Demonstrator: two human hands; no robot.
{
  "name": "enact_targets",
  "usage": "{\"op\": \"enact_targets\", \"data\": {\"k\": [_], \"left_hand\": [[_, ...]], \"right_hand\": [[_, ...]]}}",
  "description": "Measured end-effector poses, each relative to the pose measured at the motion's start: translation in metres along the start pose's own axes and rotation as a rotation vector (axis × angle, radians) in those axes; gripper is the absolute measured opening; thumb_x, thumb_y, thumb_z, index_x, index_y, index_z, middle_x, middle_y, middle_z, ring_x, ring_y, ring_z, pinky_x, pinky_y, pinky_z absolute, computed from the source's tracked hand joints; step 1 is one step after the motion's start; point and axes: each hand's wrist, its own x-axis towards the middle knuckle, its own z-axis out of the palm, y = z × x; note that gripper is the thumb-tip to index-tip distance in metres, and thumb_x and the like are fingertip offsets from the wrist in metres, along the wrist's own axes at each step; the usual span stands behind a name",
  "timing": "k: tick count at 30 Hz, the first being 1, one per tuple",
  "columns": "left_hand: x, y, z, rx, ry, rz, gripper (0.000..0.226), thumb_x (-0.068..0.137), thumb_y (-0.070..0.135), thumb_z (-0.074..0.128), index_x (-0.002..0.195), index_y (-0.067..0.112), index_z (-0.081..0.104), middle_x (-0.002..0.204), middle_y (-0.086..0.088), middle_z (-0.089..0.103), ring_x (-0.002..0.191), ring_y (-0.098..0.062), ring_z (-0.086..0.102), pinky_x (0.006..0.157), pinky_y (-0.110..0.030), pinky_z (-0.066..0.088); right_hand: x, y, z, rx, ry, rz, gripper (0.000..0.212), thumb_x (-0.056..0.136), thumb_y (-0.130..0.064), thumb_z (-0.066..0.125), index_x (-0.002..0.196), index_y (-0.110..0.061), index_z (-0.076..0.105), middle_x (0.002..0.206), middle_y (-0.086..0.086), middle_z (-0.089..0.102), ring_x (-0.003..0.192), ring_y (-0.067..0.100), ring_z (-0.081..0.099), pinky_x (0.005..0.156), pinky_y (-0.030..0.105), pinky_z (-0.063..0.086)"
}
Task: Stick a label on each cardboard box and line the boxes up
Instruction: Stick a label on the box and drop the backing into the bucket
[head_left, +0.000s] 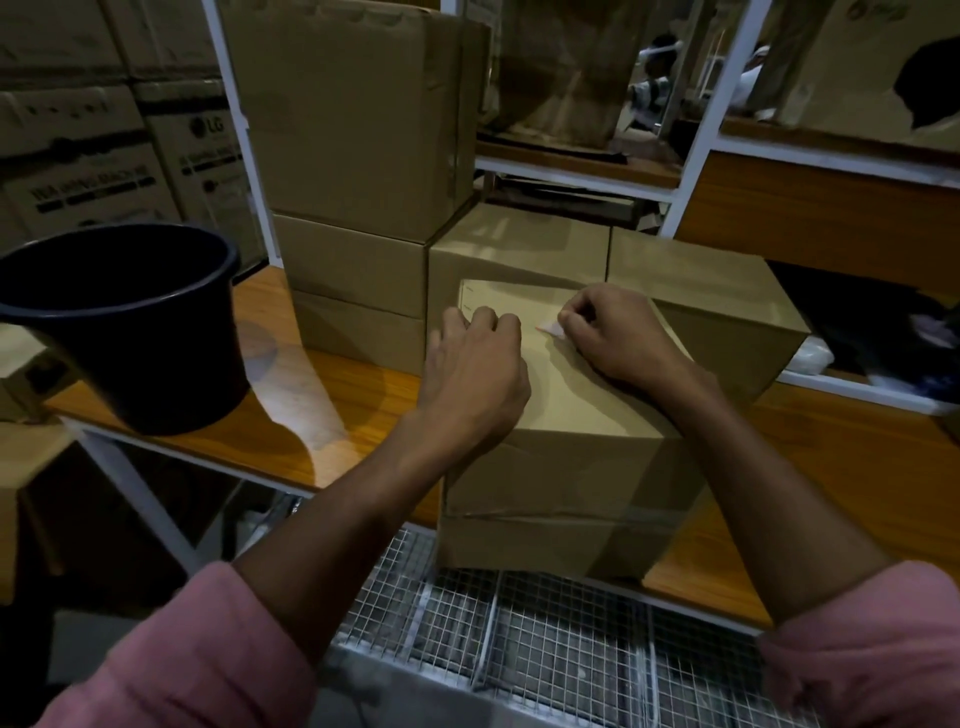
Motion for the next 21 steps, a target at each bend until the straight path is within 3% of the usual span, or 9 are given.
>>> {"op": "enact_targets", "data": {"k": [5,8,10,11,14,18,21], "left_hand": [[0.0,-0.001,0.0,0.008,0.011,0.01,0.031,0.1,0.03,0.042,0.126,0.018,0.054,0.13,-0.006,0.055,0.117,-0.028,0.043,0.096,-0.044,0.044],[0.0,0.001,-0.001,0.026,0.016,0.016,0.032,0.101,0.031,0.041,0.128,0.018,0.053,0.131,-0.005,0.055,0.117,-0.027,0.043,0.097,-0.043,0.044],[-0.001,0.001,-0.001,0.029,0.017,0.018,0.032,0.101,0.03,0.041,0.128,0.018,0.054,0.13,-0.006,0.055,0.117,-0.028,0.043,0.097,-0.043,0.043],[-0.001,0.0,-0.001,0.028,0.013,0.018,0.032,0.101,0.03,0.04,0.127,0.017,0.054,0.129,-0.006,0.056,0.117,-0.028,0.044,0.096,-0.043,0.043],[0.002,-0.003,-0.004,-0.069,0.033,0.008,0.028,0.101,0.025,0.041,0.117,0.014,0.062,0.119,-0.006,0.063,0.11,-0.026,0.049,0.095,-0.043,0.045],[0.009,-0.028,-0.013,-0.479,0.235,-0.104,0.015,0.097,0.013,0.054,0.103,0.013,0.068,0.096,0.0,0.068,0.086,-0.011,0.061,0.078,-0.038,0.056],[0.012,-0.064,-0.02,-0.475,0.387,-0.192,0.008,0.093,0.015,0.059,0.099,0.019,0.062,0.094,0.004,0.062,0.087,-0.013,0.059,0.077,-0.038,0.056]], "right_hand": [[0.003,0.0,-0.001,0.03,0.017,0.03,0.018,0.101,-0.019,0.055,0.095,-0.012,0.07,0.089,-0.006,0.061,0.075,-0.002,0.053,0.064,0.013,0.039],[0.005,0.001,-0.003,0.104,0.036,0.083,0.026,0.102,-0.019,0.054,0.094,-0.001,0.07,0.088,0.007,0.069,0.076,0.004,0.062,0.065,0.022,0.048],[0.006,0.0,-0.004,0.184,0.06,0.117,0.03,0.103,-0.02,0.053,0.095,0.005,0.068,0.083,0.008,0.069,0.071,-0.009,0.062,0.06,0.019,0.05],[0.006,-0.001,-0.005,0.209,0.068,0.124,0.029,0.103,-0.021,0.053,0.094,0.002,0.068,0.081,0.003,0.068,0.069,-0.01,0.062,0.058,0.02,0.051],[0.007,-0.008,-0.005,0.279,0.042,0.137,0.019,0.103,-0.027,0.053,0.09,-0.023,0.066,0.082,-0.002,0.067,0.066,0.012,0.064,0.057,0.035,0.056],[0.025,-0.032,0.002,0.343,0.031,0.093,0.017,0.102,-0.031,0.056,0.092,-0.022,0.067,0.077,-0.001,0.066,0.055,0.01,0.063,0.054,0.034,0.057],[0.048,-0.064,0.015,0.38,0.0,0.017,0.018,0.101,-0.027,0.058,0.091,-0.016,0.069,0.075,0.002,0.064,0.057,0.013,0.063,0.055,0.037,0.059]]}}
